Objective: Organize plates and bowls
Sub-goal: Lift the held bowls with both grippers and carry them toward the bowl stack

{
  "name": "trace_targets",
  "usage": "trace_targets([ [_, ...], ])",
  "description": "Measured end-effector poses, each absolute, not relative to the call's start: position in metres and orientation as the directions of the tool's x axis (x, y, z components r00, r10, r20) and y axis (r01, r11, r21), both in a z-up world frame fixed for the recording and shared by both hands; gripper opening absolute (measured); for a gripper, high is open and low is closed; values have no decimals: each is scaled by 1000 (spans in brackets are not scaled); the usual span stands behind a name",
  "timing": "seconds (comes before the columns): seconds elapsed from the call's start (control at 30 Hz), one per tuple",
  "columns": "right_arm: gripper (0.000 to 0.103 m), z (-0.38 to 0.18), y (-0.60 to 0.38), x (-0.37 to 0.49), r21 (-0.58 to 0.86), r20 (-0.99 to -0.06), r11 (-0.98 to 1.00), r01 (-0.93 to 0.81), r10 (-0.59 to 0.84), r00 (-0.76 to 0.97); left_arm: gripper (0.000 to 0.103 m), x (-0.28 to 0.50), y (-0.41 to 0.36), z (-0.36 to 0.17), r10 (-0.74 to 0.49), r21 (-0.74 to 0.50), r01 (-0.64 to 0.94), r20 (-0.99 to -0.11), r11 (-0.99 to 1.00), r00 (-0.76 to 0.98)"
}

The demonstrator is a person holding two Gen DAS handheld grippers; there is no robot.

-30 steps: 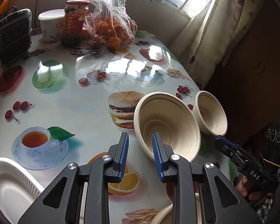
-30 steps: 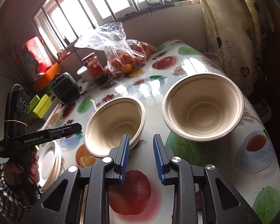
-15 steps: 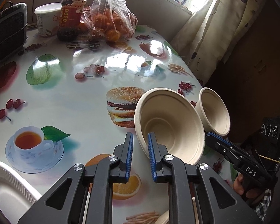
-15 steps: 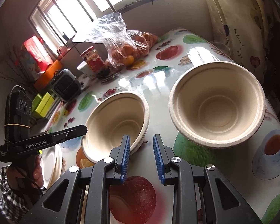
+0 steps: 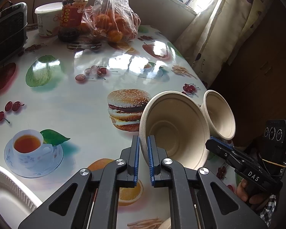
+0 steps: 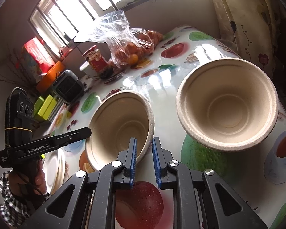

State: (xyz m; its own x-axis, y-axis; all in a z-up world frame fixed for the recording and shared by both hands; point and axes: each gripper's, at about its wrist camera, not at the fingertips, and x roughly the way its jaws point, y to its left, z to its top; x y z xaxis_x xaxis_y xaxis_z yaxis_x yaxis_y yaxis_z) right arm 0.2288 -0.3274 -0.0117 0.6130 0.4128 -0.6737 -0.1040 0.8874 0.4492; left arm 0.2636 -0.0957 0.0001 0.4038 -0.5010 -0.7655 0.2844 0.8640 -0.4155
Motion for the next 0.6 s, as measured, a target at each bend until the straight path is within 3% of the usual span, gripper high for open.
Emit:
trace_targets([
  [0.6,16,4,-329,209,459,-645,882,-107,413,643,9,248,-90,15,-525,-436,295,-745,850,412],
])
